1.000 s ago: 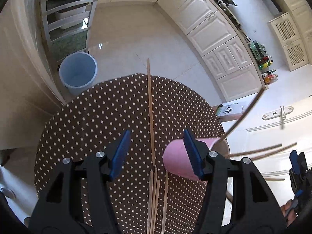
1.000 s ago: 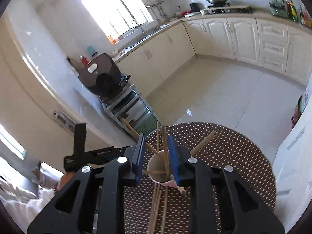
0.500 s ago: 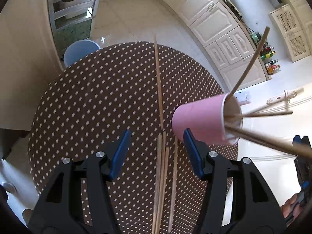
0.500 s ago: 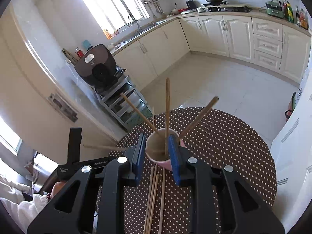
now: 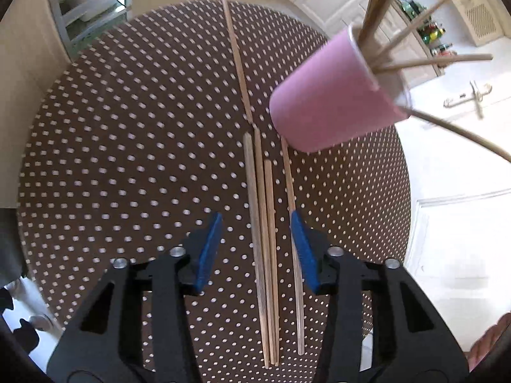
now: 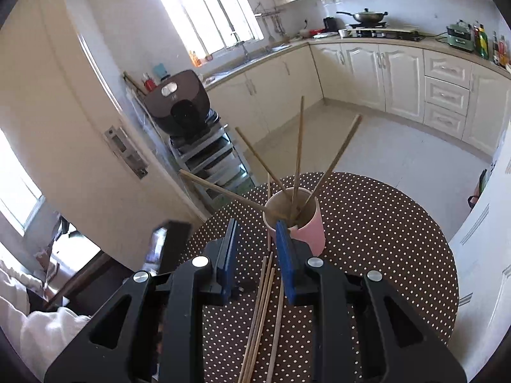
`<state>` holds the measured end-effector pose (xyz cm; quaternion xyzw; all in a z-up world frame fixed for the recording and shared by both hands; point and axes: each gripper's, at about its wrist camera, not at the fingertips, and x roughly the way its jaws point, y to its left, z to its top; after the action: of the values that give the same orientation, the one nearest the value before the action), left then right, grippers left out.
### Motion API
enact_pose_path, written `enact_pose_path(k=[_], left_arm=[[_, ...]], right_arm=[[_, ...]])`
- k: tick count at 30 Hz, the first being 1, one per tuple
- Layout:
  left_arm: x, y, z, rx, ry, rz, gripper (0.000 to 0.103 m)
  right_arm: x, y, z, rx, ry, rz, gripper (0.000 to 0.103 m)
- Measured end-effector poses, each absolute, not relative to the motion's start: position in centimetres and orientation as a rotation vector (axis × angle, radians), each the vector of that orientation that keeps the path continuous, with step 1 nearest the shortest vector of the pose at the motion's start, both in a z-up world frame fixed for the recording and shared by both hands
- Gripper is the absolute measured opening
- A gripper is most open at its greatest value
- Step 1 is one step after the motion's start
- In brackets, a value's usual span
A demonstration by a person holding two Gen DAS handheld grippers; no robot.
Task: Organize utensils
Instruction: 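Lower the left gripper to the chopstick pile and close on one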
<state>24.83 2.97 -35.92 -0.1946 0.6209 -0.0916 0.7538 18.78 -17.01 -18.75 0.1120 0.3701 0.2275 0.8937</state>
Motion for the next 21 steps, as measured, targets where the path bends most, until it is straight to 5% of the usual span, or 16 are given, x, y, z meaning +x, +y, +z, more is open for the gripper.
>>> enact_pose_path(k=[11, 21], left_arm=[[25.5, 1.4, -38.1, -0.368, 1.397, -0.165, 0.02], [26.7, -0.6, -37.5, -0.184, 1.384, -0.119, 0.02]], right_arm=[[17.9, -18.0, -24.1, 0.186, 0.901, 0.383, 0.024], [21.6, -14.5, -34.8, 0.258, 1.189, 0.414, 0.024]])
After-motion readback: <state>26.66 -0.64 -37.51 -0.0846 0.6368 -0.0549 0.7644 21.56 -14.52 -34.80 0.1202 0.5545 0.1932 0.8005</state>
